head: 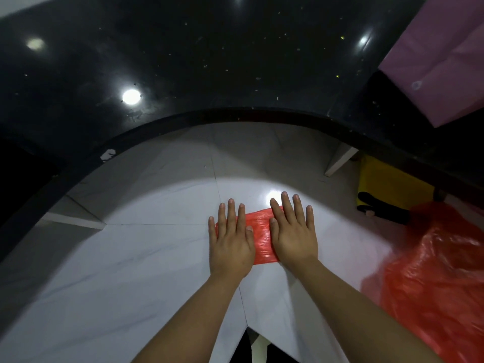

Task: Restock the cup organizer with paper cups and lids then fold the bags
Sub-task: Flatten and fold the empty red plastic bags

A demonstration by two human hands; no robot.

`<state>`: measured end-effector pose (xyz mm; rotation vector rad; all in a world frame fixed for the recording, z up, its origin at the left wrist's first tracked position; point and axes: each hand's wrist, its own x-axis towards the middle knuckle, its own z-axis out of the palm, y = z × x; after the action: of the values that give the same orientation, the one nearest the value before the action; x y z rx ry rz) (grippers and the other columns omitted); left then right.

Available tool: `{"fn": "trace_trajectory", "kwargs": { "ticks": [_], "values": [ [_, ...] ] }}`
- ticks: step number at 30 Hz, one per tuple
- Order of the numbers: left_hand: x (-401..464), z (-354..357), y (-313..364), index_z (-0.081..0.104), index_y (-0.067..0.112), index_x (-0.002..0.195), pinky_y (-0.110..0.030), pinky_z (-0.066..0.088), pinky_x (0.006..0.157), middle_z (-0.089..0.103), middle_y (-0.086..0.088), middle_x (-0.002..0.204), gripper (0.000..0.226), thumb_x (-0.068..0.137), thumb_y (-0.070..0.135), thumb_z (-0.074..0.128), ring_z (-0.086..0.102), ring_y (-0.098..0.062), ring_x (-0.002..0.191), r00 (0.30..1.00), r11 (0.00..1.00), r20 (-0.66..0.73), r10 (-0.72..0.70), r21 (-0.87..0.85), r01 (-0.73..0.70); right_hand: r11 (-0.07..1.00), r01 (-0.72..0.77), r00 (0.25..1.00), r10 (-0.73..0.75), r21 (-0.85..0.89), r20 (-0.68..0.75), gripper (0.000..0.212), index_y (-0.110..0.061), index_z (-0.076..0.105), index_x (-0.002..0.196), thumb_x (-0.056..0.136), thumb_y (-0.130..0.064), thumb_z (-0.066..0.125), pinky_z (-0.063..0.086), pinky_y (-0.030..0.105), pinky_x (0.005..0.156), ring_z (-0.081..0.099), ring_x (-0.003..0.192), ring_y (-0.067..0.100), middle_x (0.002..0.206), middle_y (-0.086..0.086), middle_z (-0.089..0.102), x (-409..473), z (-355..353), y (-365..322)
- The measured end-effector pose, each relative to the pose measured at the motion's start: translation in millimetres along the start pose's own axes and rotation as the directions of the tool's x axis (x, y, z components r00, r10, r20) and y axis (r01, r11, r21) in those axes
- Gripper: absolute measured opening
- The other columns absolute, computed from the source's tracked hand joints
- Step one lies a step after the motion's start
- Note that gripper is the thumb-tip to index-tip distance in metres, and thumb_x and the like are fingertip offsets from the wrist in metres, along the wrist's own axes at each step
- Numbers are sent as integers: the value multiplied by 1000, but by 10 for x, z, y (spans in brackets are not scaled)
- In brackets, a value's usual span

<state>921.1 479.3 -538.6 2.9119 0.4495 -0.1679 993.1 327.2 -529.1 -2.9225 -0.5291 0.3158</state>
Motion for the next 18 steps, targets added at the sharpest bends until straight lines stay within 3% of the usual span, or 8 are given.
{"fn": "trace_trajectory", "kwargs": {
  "ticks": [5,7,9,10,11,13,15,18],
  "values": [
    [185,-25,-9,5,20,162,-55,0,124,-8,-6,169,63,105,46,8,-14,-25,155,999,1000,49,-8,-6,9,999,12,996,-15,42,84,54,-31,14,160,108,-45,12,-7,49,125,-11,155,21,169,-2,0,188,-106,-16],
    [87,-78,-23,7,23,162,-54,-9,123,-7,-7,169,63,105,50,5,-16,-25,155,995,1000,101,-11,26,9,996,-6,995,-3,85,101,50,-25,32,155,108,-39,25,2,47,125,10,155,26,167,3,19,87,-231,4],
    [104,-237,3,28,24,157,-49,-15,122,11,-10,169,62,105,50,8,-4,-27,156,999,1000,44,27,-17,-26,995,-5,1000,5,99,4,39,-20,54,140,104,-29,43,25,43,116,40,140,30,151,7,47,-25,-412,87],
    [148,-359,58,44,23,149,-47,-9,124,27,-12,164,60,105,47,12,11,-28,155,997,995,6,74,-62,-74,996,-13,1000,15,89,-27,34,-18,62,132,100,-23,51,34,41,106,49,128,32,138,7,56,-85,-516,142],
    [196,-477,140,57,20,137,-44,7,126,46,-12,153,58,104,44,15,30,-30,148,991,986,-31,134,-96,-136,996,-30,998,34,86,-44,31,-17,67,125,96,-16,58,39,40,96,55,117,33,126,7,60,-144,-626,199],
    [244,-698,400,69,14,108,-43,43,103,68,-10,115,56,99,38,19,58,-31,112,972,956,-74,223,-179,-233,992,-83,992,91,99,-83,32,-14,70,117,88,-2,64,45,40,79,59,98,37,112,10,59,-257,-882,321],
    [190,-893,754,65,13,88,-43,49,79,67,-9,92,48,97,36,24,60,-34,90,951,921,-92,295,-237,-309,988,-125,982,137,95,-134,31,-9,70,110,86,7,61,45,41,65,59,86,40,106,13,56,-385,-1186,465],
    [-8,-1120,1267,58,11,80,-44,47,70,63,-10,88,39,102,34,36,58,-34,84,897,824,-106,429,-363,-436,986,-156,966,165,62,-199,22,-10,69,108,90,1,63,42,38,62,59,84,38,103,11,56,-647,-1641,741]
  ]
}}
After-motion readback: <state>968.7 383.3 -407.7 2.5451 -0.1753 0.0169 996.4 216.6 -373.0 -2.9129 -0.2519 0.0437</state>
